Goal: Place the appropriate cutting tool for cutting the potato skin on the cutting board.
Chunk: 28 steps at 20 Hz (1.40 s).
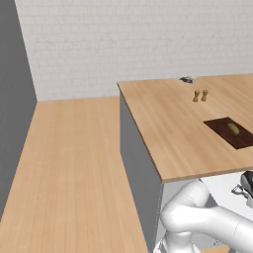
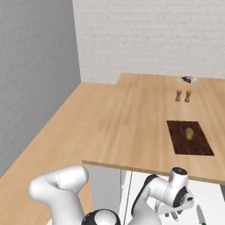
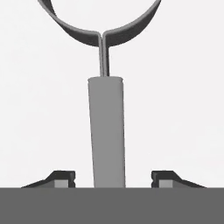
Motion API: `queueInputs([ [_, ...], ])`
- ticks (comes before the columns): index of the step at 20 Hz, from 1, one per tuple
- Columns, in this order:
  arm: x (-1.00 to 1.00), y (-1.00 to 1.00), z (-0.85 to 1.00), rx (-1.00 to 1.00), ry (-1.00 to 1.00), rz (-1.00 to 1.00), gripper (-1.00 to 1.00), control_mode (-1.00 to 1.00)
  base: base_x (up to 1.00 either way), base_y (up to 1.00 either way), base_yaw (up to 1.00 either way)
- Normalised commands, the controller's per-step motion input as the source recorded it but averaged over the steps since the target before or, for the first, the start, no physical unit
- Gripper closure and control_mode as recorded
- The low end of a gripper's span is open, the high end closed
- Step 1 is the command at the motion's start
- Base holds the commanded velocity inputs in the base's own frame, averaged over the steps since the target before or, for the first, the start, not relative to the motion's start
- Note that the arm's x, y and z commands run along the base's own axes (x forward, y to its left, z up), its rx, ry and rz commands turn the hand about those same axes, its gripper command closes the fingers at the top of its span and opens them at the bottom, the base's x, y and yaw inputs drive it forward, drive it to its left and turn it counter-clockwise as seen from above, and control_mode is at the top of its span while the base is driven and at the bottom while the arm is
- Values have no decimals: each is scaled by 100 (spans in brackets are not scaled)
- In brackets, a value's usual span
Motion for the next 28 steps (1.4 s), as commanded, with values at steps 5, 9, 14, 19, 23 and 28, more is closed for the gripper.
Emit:
queueInputs([
  [5, -24, 3, 0, 0, 0, 6, 100, -100, 0, 0, 0],
  [9, -60, 0, 70, 0, -8, 13, 100, -100, 0, 0, 0],
  [14, -61, -2, 100, 0, -9, 14, 100, -100, 0, 0, 0],
  [19, -37, -1, 100, 0, -5, 15, 100, -100, 0, 0, 0],
  [23, 0, -5, 100, 6, -4, 10, 100, -100, 0, 0, 0],
  [28, 39, -21, 100, 6, -4, 3, 100, -100, 0, 0, 0],
])
